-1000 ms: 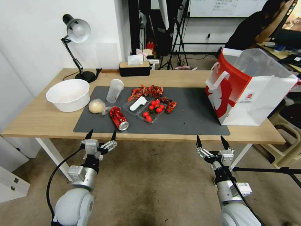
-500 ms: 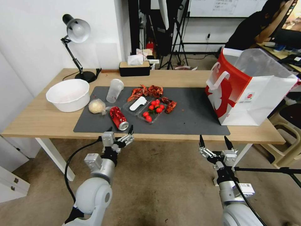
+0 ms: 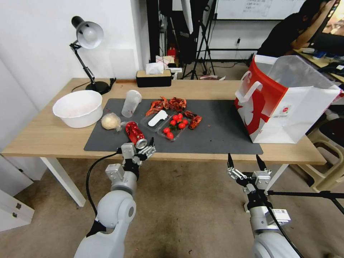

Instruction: Pick up the trash from the table and place it into the takeout bag.

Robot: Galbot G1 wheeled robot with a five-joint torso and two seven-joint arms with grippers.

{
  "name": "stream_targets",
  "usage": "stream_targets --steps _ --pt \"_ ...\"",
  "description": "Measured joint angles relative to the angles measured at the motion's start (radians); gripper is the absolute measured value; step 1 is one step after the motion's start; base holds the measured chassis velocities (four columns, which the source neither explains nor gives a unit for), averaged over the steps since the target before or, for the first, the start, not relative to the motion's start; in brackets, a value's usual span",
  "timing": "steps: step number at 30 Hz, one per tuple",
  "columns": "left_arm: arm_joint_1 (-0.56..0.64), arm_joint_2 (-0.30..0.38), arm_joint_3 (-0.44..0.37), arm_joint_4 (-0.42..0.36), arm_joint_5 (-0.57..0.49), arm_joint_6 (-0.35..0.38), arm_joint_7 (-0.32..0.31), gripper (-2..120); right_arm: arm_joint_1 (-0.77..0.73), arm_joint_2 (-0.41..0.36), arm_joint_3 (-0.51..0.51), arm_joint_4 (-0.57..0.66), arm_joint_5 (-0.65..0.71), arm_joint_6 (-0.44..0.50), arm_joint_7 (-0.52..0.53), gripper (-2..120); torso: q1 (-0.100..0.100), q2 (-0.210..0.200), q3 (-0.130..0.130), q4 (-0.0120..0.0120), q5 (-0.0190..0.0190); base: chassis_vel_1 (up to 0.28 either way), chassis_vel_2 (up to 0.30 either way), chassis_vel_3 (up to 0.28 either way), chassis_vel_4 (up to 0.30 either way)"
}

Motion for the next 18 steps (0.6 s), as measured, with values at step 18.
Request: stream_targets --steps 18 --pt "-0.041 0.003 0.003 0.058 0.022 0.025 -0.020 73 0.000 0.014 -0.001 -0.005 -0.008 -0.001 0.003 100 0.000 0.000 0.000 0.0000 0.0000 0.000 0.000 0.000 0.000"
